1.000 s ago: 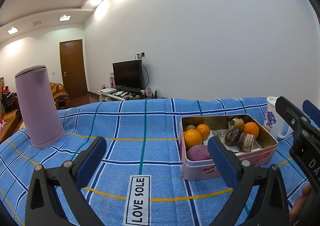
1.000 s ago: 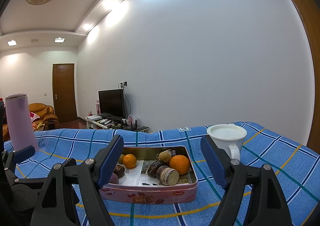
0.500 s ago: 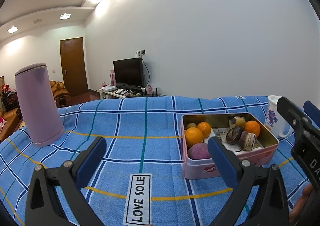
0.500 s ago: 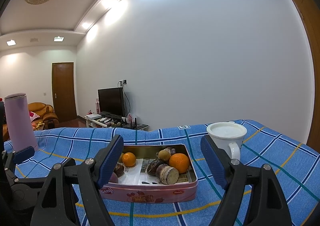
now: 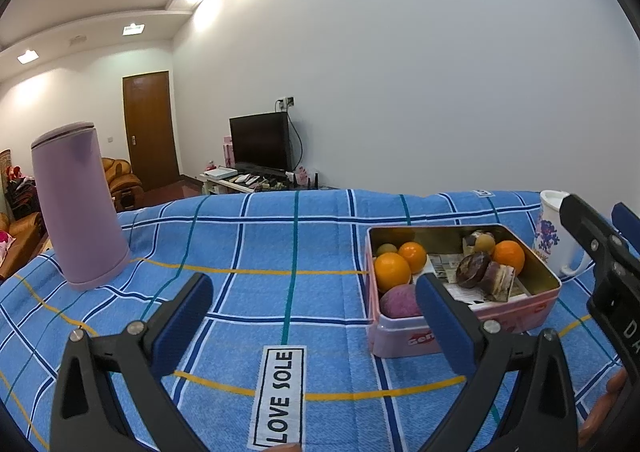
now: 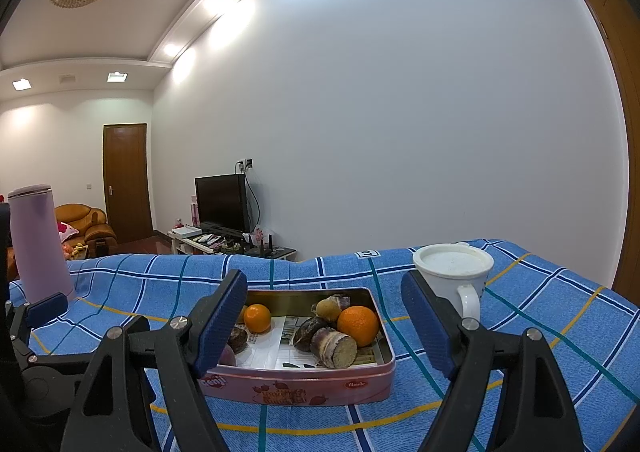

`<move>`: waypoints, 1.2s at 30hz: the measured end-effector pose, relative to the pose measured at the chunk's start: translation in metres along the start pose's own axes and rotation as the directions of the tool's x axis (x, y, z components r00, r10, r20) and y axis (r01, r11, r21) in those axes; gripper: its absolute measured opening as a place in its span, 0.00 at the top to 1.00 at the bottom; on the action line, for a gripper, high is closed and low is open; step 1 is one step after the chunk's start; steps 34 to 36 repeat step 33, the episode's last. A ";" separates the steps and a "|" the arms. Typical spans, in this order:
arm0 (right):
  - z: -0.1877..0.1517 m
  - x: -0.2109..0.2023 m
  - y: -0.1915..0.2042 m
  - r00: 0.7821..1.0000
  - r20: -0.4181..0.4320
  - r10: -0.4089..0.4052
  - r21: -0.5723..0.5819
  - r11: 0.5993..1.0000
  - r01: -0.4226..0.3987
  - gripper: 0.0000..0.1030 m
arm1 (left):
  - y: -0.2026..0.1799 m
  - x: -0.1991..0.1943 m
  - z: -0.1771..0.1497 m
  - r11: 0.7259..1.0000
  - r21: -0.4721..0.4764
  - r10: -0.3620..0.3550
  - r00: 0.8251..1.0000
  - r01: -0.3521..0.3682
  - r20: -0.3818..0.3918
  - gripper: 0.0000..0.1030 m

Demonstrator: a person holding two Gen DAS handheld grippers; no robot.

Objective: Organize fruits

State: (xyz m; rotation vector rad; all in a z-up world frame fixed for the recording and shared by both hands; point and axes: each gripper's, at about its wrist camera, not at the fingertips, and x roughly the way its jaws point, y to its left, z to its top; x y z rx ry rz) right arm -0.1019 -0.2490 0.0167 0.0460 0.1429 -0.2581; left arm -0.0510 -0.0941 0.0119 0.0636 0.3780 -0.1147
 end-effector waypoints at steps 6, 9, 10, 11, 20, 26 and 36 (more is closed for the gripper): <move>0.000 0.000 0.000 1.000 -0.001 0.000 -0.001 1.000 0.000 0.22 | 0.001 0.001 0.000 1.000 0.003 -0.002 1.000 0.002 -0.009 0.00; -0.001 0.000 0.000 1.000 -0.003 -0.001 -0.001 1.000 0.001 0.22 | 0.002 0.002 0.000 1.000 -0.001 0.003 1.000 -0.003 -0.014 0.00; -0.001 0.000 0.000 1.000 -0.002 -0.002 0.000 1.000 0.002 0.22 | 0.002 0.002 -0.001 1.000 -0.004 0.005 1.000 -0.005 -0.015 0.00; -0.001 0.000 0.000 1.000 -0.002 -0.002 0.000 1.000 0.002 0.22 | 0.002 0.003 -0.001 1.000 -0.006 0.006 1.000 -0.006 -0.017 0.00; -0.002 0.000 0.000 1.000 -0.006 -0.004 0.000 1.000 0.004 0.22 | 0.002 0.004 0.000 1.000 -0.006 -0.002 1.000 0.002 -0.019 0.00; -0.002 0.000 0.000 1.000 -0.008 -0.005 0.000 1.000 0.005 0.22 | 0.000 0.003 0.000 1.000 -0.003 -0.013 1.000 0.013 -0.012 0.00; -0.002 0.000 0.001 1.000 -0.009 -0.006 0.000 1.000 0.006 0.22 | 0.000 0.004 0.000 1.000 -0.004 -0.008 1.000 0.007 -0.018 0.00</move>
